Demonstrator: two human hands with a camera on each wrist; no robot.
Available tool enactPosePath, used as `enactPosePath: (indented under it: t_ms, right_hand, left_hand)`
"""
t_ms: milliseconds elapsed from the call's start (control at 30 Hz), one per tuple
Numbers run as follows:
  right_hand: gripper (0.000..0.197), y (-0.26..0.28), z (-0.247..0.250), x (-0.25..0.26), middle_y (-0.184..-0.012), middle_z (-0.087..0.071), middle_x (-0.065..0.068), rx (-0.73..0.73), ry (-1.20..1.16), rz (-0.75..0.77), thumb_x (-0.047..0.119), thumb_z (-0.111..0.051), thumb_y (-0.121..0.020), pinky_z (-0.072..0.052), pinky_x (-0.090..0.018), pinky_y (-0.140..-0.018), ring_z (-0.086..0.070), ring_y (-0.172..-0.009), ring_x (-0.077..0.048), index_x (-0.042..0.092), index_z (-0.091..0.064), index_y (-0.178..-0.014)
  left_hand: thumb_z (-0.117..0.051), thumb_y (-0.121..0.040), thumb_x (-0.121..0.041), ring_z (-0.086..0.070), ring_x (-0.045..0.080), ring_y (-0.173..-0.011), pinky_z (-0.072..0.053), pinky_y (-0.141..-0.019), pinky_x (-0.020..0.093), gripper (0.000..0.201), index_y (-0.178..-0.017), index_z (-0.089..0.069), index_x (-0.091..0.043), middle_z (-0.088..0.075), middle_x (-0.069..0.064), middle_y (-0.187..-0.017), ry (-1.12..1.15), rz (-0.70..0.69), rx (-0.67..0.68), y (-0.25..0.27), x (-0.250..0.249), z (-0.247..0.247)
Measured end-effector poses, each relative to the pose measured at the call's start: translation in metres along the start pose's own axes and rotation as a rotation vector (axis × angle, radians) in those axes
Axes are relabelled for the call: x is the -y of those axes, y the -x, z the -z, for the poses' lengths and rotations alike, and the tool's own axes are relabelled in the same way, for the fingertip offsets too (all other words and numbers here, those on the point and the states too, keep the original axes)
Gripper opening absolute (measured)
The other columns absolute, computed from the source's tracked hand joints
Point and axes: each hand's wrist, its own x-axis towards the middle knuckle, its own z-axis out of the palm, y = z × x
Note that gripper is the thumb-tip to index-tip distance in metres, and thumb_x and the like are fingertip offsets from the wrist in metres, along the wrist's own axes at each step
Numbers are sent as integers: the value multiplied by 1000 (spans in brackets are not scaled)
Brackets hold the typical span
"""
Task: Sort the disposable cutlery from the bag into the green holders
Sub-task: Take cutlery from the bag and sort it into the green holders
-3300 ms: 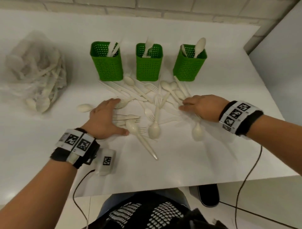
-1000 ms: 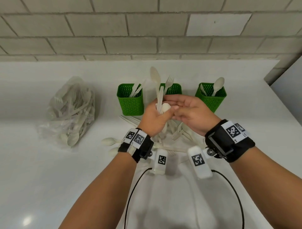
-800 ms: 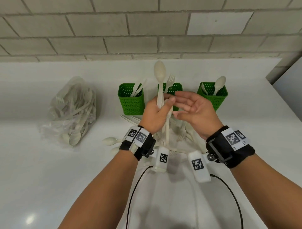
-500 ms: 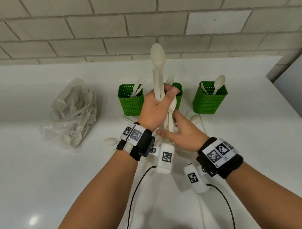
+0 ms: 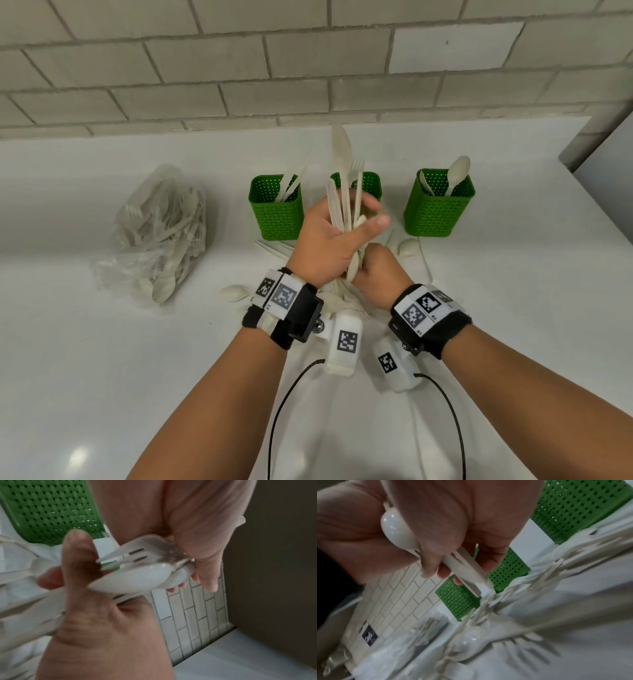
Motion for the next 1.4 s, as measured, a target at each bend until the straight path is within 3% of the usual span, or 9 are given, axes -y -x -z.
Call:
enactPosePath:
  t_ms: [167,267,333,400,500,767,1067,1233,1400]
  right_hand:
    - [31,-9,-20,-9,-120,-56,-1,48,111,-135,21,-49,-98,-41,-29,-98,-54,-114,-17,13,-53,-128]
    - [31,0,4,-22,-105,-65,-10,81,301,-324,-7,-64,-86,-40,-6,-90,-57,-100,-12,-7,-57,-116]
    - [55,7,5,-21,-110,-68,11,190,51,-231,-7,-71,-77,-35,2,-88,-55,-89,12,18,-60,-125]
    - [80,2,12,0,-122,-58,5,286,38,-30,0,-70,-75,-47,-14,-91,-57,-99,5,38,-41,-138]
    - [57,6,35,14,-103,-55,-7,464,-90,-102,-3,-71,-72,-55,-38,-80,-61,-88,-18,22,-49,-118]
    - [19,12,17,14,-78,-68,-5,14,61,56,13,-62,-81,-54,-36,-64,-64,-68,-19,8,-68,-98]
    - [41,15,97,-17,-99,-63,-2,153,449,-193,7,-72,-79,-43,-16,-68,-56,-73,-8,14,-62,-119]
    - [64,19,117,-47,-100,-56,-10,229,763,-527,68,-58,-80,-44,-31,-74,-56,-91,-25,8,-54,-103]
    - [35,20,89,-43,-75,-59,-10,152,662,-517,35,-64,-86,-47,-28,-59,-62,-72,-27,1,-62,-84]
  left_hand:
    - [-82,-73,-18,-68,17,-83,-55,-81,30,28,-94,-67,-6,-70,7,-88,-36,86,-32,16,27,-8]
    - [-86,-70,-11,-70,20,-84,-56,-85,33,34,-97,-66,-5,-72,12,-89,-39,112,-18,18,35,-5]
    - [-82,-75,-7,-70,19,-86,-55,-86,32,27,-96,-66,-4,-73,12,-88,-75,119,-35,18,41,-2]
    - [-78,-79,-7,-70,19,-88,-54,-85,31,21,-95,-65,-7,-73,11,-89,-75,125,-55,19,45,2]
    - [-74,-83,-2,-71,18,-92,-55,-82,28,20,-97,-63,-9,-74,13,-94,-23,151,-64,20,51,7]
    - [-70,-89,-14,-69,20,-103,-54,-92,35,15,-101,-68,-6,-74,8,-105,-63,145,-20,18,54,5]
    - [-51,-101,-16,-65,12,-67,-53,-73,22,21,-88,-67,-9,-65,0,-67,-64,277,-260,22,41,25]
    - [-58,-98,-15,-51,13,-50,-52,-73,44,11,-89,-64,-12,-48,-6,-48,81,342,-326,36,37,47]
    - [-53,-100,-13,-53,16,-54,-50,-73,42,17,-89,-67,-11,-52,-3,-54,92,426,-214,49,38,22]
